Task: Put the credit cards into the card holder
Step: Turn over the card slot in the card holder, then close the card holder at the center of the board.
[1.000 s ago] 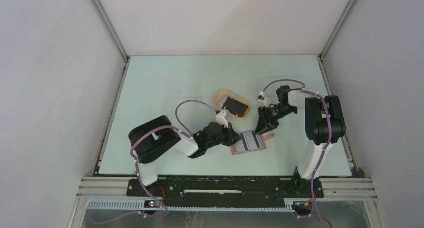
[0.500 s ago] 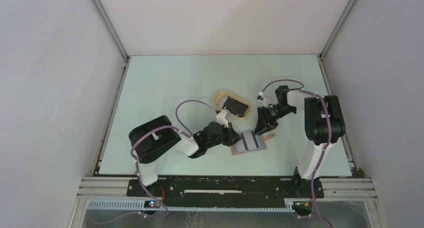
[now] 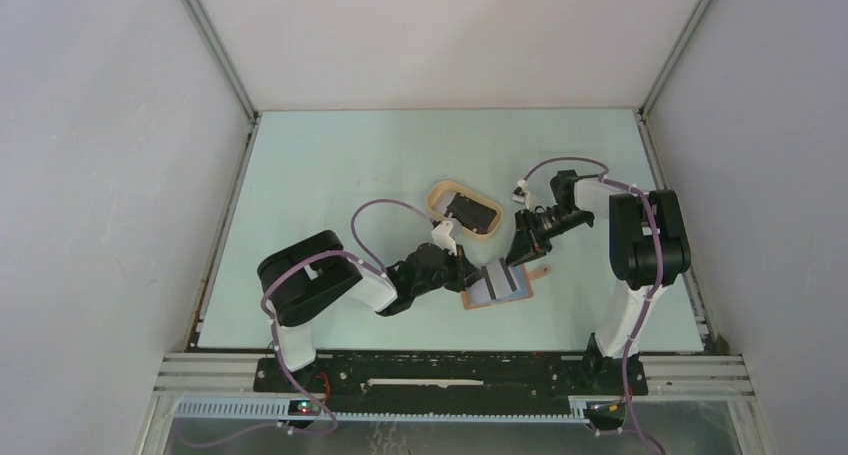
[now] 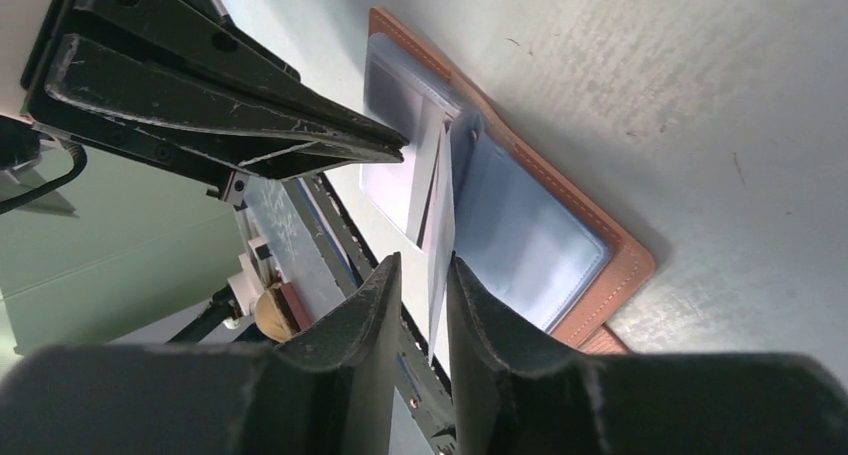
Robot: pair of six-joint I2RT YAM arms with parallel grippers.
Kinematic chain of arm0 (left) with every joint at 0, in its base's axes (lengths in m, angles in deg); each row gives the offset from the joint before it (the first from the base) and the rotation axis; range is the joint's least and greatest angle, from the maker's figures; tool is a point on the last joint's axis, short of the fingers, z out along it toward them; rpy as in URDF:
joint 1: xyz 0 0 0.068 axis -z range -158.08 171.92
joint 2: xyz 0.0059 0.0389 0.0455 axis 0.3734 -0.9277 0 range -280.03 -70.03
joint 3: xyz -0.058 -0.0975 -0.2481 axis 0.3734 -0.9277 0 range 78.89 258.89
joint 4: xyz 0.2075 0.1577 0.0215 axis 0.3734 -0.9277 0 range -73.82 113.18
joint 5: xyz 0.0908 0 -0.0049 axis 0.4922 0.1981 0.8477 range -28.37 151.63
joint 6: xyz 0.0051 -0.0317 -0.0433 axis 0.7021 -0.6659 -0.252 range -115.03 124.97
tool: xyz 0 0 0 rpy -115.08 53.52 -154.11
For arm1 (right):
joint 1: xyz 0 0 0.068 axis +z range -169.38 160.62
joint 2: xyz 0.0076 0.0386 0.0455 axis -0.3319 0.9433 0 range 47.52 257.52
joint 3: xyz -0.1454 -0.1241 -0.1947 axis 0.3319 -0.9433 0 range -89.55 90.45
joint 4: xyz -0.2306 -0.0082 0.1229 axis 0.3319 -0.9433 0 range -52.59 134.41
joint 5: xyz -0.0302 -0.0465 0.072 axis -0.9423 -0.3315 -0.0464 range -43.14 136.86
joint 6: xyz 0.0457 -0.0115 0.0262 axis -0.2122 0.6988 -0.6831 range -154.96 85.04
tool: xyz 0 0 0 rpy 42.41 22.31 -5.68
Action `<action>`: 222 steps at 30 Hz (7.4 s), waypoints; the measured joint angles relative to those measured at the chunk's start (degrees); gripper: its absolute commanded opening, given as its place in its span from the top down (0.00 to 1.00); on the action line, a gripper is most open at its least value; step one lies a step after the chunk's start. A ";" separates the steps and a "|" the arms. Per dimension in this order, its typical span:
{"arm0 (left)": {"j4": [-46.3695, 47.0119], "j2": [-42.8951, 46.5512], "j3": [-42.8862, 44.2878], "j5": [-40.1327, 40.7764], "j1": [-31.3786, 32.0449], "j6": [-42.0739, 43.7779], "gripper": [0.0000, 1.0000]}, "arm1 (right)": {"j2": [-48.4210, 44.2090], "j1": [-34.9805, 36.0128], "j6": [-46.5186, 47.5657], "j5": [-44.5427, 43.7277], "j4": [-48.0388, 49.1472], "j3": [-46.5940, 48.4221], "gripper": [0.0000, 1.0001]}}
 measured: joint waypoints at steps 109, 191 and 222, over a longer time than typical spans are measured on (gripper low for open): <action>-19.04 48.22 -12.13 9.99 -0.46 20.09 0.20 | -41.59 9.44 13.68 -2.19 10.49 1.31 0.33; 19.08 1.79 -12.46 -1.68 -1.84 -25.31 0.43 | -4.83 10.23 10.03 -29.70 -3.50 -1.07 0.79; 10.38 -4.59 5.38 -9.73 -0.42 -21.90 0.43 | -13.70 1.75 10.23 -21.53 -3.43 -1.07 0.60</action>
